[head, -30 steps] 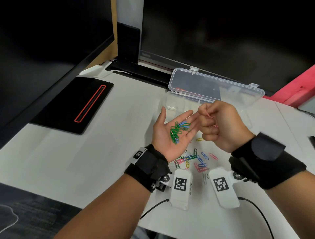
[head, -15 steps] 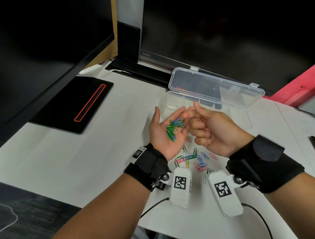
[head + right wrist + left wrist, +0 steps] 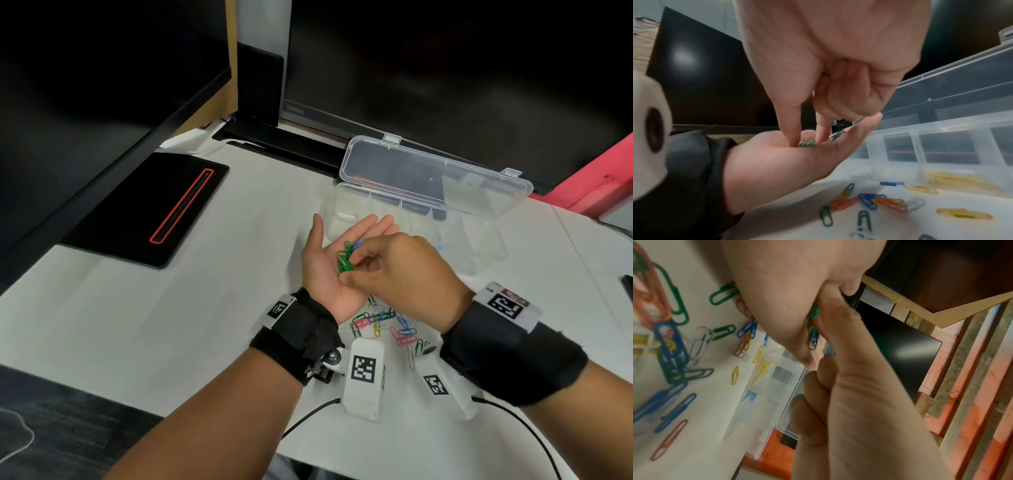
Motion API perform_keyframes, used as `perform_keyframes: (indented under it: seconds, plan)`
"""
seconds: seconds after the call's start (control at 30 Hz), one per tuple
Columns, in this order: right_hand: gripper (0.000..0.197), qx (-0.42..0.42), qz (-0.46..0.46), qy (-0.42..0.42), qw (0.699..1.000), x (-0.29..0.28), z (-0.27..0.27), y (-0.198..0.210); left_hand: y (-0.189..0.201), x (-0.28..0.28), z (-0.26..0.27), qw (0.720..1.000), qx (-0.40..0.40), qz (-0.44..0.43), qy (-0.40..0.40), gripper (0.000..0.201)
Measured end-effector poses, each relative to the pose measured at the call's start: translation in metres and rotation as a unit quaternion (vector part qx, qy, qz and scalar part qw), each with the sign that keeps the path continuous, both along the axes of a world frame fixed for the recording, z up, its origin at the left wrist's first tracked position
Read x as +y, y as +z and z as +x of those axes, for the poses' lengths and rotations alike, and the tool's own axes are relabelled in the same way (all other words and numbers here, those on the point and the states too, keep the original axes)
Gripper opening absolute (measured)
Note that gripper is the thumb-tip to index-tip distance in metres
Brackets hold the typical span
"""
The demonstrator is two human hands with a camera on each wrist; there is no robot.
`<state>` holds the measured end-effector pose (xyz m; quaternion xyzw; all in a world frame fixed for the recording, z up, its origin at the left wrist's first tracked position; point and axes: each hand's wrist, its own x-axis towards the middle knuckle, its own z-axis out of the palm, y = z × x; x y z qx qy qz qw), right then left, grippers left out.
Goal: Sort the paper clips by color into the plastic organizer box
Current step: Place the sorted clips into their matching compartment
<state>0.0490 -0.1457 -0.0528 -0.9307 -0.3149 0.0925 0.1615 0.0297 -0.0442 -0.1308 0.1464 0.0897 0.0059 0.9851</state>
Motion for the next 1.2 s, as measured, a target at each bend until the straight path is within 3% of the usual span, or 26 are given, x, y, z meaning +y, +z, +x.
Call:
perform_keyframes:
  seconds: [0.13, 0.27, 0.33, 0.47, 0.63, 0.8, 1.0, 1.1, 1.2]
  plan:
    - [0.009, -0.033, 0.004, -0.009, 0.999, 0.004, 0.003, -0.006, -0.001, -0.001, 0.000, 1.000, 0.003, 0.005, 0.000, 0.085]
    - [0.018, 0.096, 0.117, -0.051, 0.987, 0.003, 0.013, -0.004, 0.000, -0.002, 0.001, 1.000, -0.001, -0.004, -0.003, 0.084]
    - [0.024, 0.116, 0.124, -0.048, 0.984, 0.002, 0.018, -0.001, 0.000, -0.002, 0.002, 1.000, -0.001, -0.008, -0.002, 0.084]
    - [0.031, 0.095, 0.068, -0.017, 0.993, 0.000, 0.026, 0.003, -0.002, -0.002, 0.003, 1.000, -0.004, -0.011, 0.000, 0.083]
    - [0.004, 0.097, 0.055, -0.006, 0.994, -0.003, 0.029, 0.010, 0.001, -0.001, 0.002, 1.000, -0.013, -0.015, 0.001, 0.082]
    - [0.008, 0.042, 0.082, -0.007, 0.996, 0.002, 0.034, 0.006, -0.002, -0.001, 0.002, 1.000, -0.030, -0.005, -0.006, 0.086]
    - [0.019, -0.046, -0.011, 0.023, 0.999, 0.020, 0.027, -0.001, -0.004, -0.003, 0.001, 0.999, 0.013, -0.030, -0.020, 0.071]
    - [0.011, -0.025, -0.015, 0.023, 0.999, 0.025, 0.027, -0.001, -0.001, -0.003, -0.001, 0.999, 0.017, -0.027, -0.022, 0.072]
    - [0.007, 0.058, 0.071, 0.001, 0.996, 0.025, 0.025, 0.007, 0.005, -0.005, -0.003, 0.999, 0.011, -0.030, -0.014, 0.070]
